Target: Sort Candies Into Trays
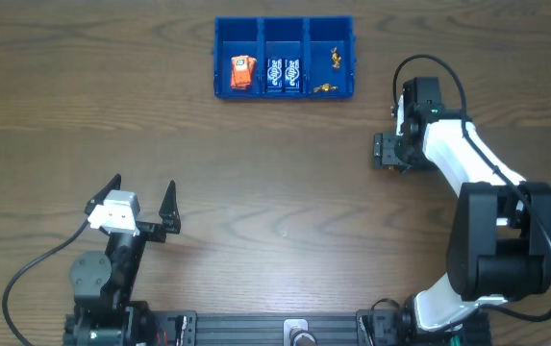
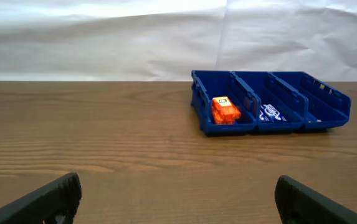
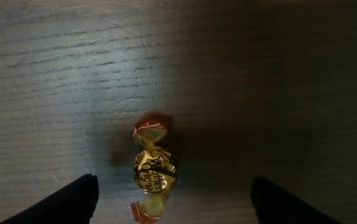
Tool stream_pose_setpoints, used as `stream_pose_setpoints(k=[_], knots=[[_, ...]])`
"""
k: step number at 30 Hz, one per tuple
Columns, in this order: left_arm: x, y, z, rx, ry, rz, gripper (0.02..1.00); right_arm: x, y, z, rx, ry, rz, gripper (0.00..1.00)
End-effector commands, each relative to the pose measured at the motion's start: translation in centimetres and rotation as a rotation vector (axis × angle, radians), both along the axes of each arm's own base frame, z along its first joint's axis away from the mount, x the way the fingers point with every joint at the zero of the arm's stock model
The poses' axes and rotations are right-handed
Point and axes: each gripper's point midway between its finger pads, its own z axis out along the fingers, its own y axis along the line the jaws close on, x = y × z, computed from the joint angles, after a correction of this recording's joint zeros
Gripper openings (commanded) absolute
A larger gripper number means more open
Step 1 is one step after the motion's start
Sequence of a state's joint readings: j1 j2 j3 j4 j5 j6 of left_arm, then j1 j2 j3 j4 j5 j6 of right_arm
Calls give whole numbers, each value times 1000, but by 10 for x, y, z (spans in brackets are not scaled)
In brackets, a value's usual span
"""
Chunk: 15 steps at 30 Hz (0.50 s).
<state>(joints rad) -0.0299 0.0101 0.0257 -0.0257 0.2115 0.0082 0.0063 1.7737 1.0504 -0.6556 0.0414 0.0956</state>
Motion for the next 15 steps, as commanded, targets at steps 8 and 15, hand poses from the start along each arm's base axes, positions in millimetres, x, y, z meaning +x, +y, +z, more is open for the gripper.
stream_pose_setpoints(k=[8,15], knots=[[-1,-4,-16,13,41,-22,996,0,8,-12,-7,20,17,730],[-1,-4,-16,13,41,-22,998,3,8,-16,-7,15,12,695]])
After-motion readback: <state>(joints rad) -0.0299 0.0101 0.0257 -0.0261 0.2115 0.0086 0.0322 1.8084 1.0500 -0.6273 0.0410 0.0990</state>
